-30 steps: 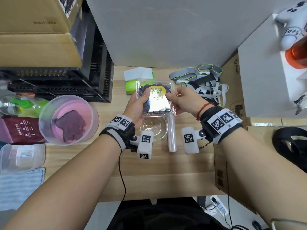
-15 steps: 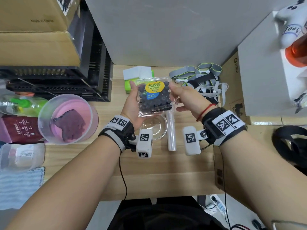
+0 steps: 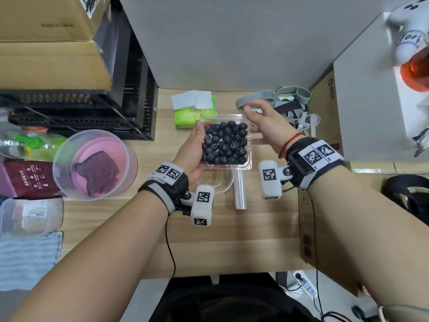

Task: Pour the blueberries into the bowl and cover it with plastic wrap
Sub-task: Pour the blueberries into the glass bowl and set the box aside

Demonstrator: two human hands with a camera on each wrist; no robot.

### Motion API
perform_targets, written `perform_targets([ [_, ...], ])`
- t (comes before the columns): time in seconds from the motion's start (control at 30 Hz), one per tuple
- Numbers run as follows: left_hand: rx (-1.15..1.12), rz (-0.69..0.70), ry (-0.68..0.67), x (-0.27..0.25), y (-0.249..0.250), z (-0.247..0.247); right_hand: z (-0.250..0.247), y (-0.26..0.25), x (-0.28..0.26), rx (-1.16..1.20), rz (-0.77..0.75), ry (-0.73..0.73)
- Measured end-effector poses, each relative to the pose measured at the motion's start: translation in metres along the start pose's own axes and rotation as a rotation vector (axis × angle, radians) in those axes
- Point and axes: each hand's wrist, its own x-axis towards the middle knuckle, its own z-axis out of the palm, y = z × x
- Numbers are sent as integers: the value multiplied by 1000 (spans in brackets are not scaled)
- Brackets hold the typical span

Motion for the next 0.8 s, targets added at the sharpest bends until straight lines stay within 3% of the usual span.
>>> perform_targets([
  [0.23,122,34,62,5,1,-6,11,28,-9,388,289,-226],
  [0.37,250,93,68,8,1,-2,15,33,-16,447,296,-323],
  [0.53,345,62,91,12,5,-3,17,39,-16,466,253,-288],
  [0.67,576,57,260,14,-4,-22,9,48,-16,529,244,-256],
  [0.8,844,-153,411,19,-34,-54,5,58,-16,514,231,-190],
])
